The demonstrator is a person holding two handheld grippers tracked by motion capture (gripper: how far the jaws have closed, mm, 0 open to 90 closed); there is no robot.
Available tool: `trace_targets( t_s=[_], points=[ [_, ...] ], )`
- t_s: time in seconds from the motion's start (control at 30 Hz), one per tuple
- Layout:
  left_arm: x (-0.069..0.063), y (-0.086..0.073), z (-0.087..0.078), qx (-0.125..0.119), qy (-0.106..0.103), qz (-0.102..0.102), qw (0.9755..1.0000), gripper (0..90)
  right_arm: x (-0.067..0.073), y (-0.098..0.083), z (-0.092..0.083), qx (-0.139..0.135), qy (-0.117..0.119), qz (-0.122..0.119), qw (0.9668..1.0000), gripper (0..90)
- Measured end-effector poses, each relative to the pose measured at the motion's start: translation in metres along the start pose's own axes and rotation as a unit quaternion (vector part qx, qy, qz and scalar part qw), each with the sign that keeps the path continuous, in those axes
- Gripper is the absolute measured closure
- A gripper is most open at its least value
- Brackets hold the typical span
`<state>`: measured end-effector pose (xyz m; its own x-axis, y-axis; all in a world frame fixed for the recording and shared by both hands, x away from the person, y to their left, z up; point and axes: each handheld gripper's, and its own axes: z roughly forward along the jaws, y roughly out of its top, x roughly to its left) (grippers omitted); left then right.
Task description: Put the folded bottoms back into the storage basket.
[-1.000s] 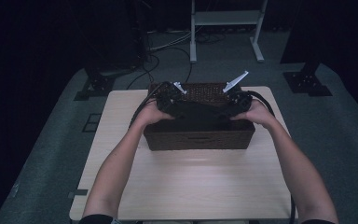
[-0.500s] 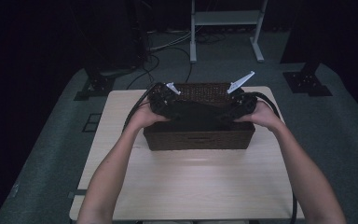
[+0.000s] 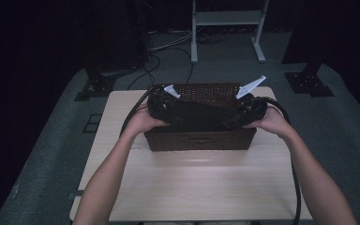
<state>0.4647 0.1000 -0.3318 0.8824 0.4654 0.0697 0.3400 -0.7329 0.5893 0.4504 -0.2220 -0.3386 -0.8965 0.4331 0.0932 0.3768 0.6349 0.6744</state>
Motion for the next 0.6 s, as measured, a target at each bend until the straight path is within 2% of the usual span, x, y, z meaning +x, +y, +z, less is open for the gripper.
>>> trace_targets(
  t_s=[0.17, 0.43, 0.6],
  points=[
    [-0.008, 0.0, -0.011, -0.015, -0.001, 0.007, 0.9999, 28.8, 0.008, -0.006, -0.008, -0.007, -0.001, -0.005, 1.0, 39.4],
    [-0.022, -0.009, -0.016, -0.015, 0.005, 0.021, 0.9997, 27.4, 0.017, -0.013, -0.015, -0.022, 0.002, -0.006, 0.9997, 39.4],
    [-0.027, -0.015, -0.018, -0.021, 0.005, 0.015, 0.9997, 27.3, 0.019, -0.017, -0.017, -0.019, 0.001, -0.006, 0.9998, 39.4]
  ],
)
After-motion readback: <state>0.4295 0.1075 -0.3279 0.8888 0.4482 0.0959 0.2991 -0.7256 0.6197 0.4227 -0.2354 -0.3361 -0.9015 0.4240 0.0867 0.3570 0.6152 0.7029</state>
